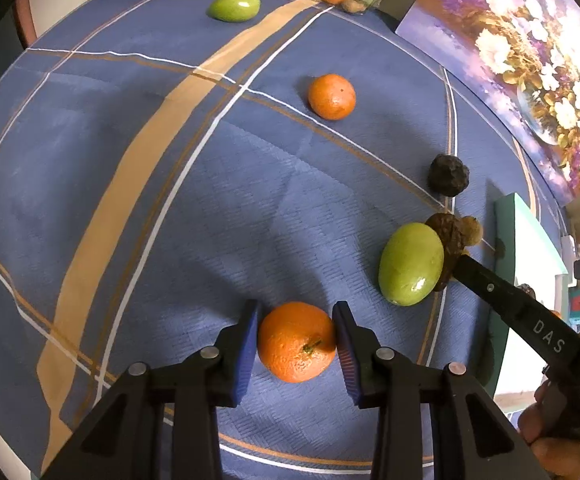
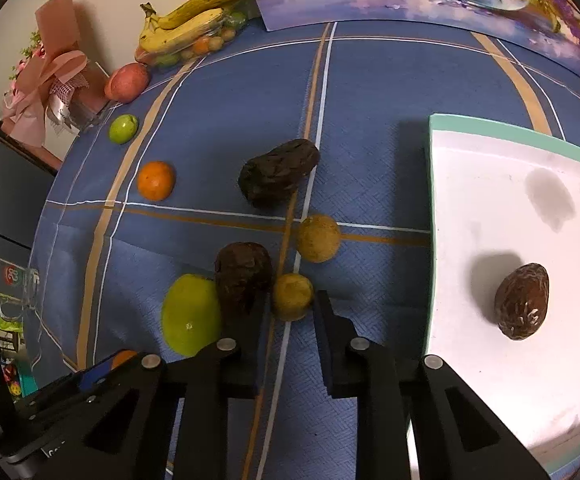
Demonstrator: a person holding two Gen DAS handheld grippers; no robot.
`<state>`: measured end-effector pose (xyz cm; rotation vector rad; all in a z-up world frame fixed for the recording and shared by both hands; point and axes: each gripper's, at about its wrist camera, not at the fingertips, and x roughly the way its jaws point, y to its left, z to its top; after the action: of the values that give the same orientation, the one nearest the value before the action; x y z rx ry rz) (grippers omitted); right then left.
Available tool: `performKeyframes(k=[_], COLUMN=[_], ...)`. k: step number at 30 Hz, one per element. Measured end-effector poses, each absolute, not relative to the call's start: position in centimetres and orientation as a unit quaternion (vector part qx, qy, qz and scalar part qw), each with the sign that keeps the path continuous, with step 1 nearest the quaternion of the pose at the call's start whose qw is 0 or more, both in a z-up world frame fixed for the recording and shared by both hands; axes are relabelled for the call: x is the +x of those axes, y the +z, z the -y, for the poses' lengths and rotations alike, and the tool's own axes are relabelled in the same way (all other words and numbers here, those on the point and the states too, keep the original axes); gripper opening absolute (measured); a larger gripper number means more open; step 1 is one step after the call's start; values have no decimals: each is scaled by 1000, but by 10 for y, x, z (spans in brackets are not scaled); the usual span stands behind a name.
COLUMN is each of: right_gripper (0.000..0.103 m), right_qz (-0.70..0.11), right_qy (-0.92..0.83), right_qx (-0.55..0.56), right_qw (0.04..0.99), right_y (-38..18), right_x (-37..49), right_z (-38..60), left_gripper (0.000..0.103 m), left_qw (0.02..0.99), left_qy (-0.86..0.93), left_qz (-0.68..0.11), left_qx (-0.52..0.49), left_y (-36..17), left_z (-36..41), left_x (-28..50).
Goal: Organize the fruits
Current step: 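Grasp a second mandarin orange with the left gripper while the right grasps a tan longan, then release the longan into the tray with the right gripper while the left lowers the orange there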
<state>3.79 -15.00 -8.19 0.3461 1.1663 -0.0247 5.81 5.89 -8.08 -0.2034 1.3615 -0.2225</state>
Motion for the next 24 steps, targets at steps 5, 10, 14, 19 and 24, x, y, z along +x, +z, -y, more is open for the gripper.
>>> performKeyframes(k=[5,10,14,19,24], right_gripper=[22,22,22,22,22], right_qz=[-541,-530,-519,-506,-495], right_qy=[-17,-27,-35,-46,-61], right_qx=[165,168,169,166,171], right_qw=[825,831,837,845,850], right_y=[-74,-61,-51,-38,-28], right_x=[35,28,20,9,-2], right_z=[154,161,165,174,191], left_gripper=[39,39,39,39,39], left_qw=[772,785,801,812,830], left_qy=[-110,-121,-141,-160,-181], left_qz=[-618,-601,-575,-556,-525], left_qx=[-97,-97,-89,-80,-50], left_y=[-73,-57,-38,-23,-8], left_z=[-60,-52,-43,-34,-17], left_x=[61,59,54,52,43])
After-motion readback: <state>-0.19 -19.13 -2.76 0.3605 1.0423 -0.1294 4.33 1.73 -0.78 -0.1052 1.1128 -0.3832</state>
